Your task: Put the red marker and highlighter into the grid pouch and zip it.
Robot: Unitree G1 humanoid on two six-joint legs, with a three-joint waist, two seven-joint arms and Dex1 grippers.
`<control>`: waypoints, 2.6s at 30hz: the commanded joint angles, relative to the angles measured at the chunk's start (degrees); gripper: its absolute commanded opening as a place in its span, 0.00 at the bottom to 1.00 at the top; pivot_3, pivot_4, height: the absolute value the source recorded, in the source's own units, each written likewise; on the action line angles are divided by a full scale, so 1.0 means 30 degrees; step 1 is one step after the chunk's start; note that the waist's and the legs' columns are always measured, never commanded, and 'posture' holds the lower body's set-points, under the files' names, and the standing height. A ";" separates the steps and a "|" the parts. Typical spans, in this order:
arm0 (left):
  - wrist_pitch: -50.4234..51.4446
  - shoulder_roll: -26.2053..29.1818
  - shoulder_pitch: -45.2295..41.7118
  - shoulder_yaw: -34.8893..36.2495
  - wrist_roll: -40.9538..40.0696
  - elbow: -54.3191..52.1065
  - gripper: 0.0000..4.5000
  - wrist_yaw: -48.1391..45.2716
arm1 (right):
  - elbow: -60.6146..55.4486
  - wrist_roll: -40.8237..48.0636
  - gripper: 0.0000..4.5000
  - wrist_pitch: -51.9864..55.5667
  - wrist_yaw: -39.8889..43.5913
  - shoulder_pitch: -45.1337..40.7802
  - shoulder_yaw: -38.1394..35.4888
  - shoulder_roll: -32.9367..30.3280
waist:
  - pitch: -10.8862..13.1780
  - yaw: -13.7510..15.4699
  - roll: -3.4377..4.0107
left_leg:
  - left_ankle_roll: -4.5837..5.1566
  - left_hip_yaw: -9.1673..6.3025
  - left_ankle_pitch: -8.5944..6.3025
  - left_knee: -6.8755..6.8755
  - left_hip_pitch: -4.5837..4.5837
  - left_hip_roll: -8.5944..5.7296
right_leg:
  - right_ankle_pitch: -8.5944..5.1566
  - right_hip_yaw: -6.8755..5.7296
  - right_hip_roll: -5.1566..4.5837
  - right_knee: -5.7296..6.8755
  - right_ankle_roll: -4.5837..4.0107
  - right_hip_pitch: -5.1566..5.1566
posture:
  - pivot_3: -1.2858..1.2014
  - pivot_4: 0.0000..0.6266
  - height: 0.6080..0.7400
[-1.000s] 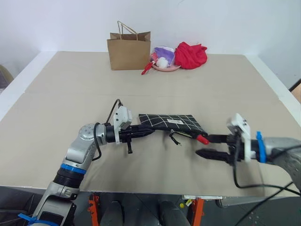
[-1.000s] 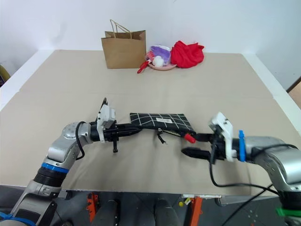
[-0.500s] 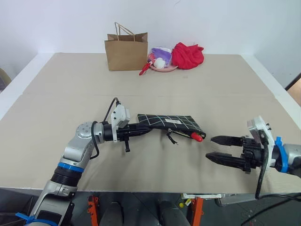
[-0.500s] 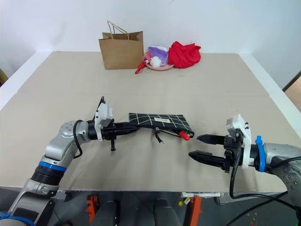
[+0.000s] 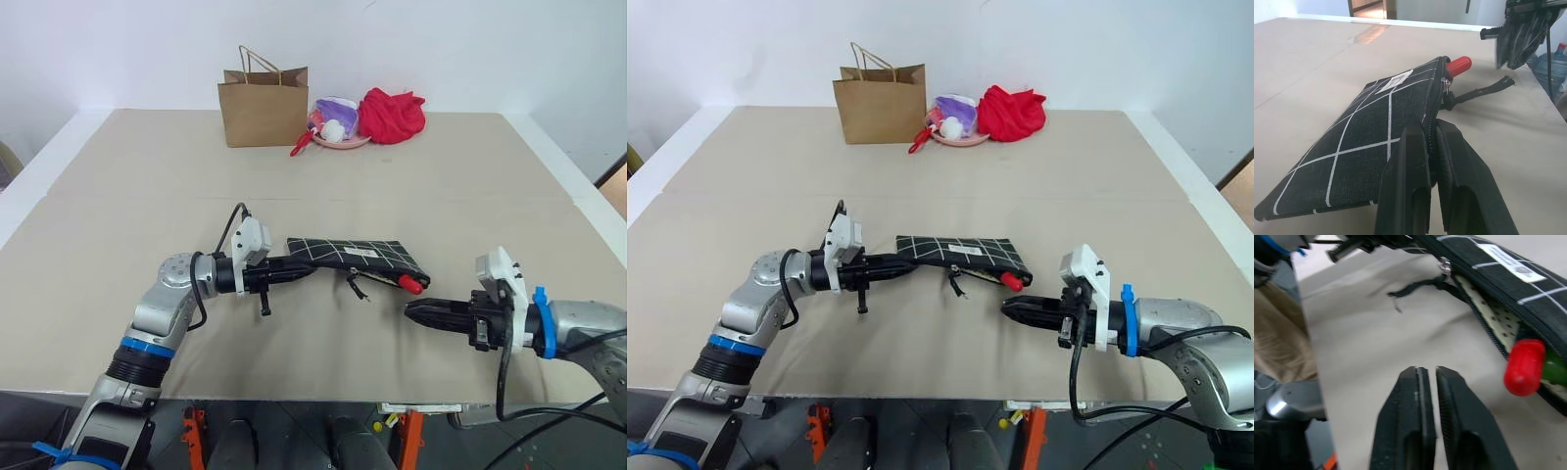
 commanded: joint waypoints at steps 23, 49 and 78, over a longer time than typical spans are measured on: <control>0.0263 0.0060 0.0130 0.0156 -0.0245 -0.1382 0.00 0.0108 | 0.3478 -0.2976 0.05 -0.2871 0.0321 -0.2519 0.1750 0.0971 | -0.0001 -0.0002 0.0003 | 0.0003 0.0000 -0.0001 -0.0007 0.0003 0.0000 | 0.0002 -0.0002 0.0002 0.0002 0.0002 0.0000 | 0.52 0.24 1.00; 0.1747 -0.0002 -0.0630 0.0609 -0.1337 -0.1342 0.00 -0.0068 | 0.0295 -0.5966 0.99 -1.0604 0.1550 -0.3755 0.4203 0.3771 | 0.0002 -0.0034 0.0000 | -0.0012 -0.0002 0.0008 0.0000 0.0007 0.0001 | 0.0019 -0.0003 0.0004 0.0003 0.0003 0.0003 | 0.52 0.24 1.00; 0.2011 0.0170 -0.0380 0.0520 -0.1331 -0.1735 0.00 -0.0072 | 0.4882 -0.8878 0.00 -1.9956 0.1253 -0.4449 0.5595 0.5571 | 0.0002 -0.0031 0.0002 | -0.0012 -0.0003 0.0007 -0.0020 0.0025 0.0001 | 0.0013 -0.0003 0.0004 0.0014 -0.0002 0.0014 | 0.52 0.24 1.00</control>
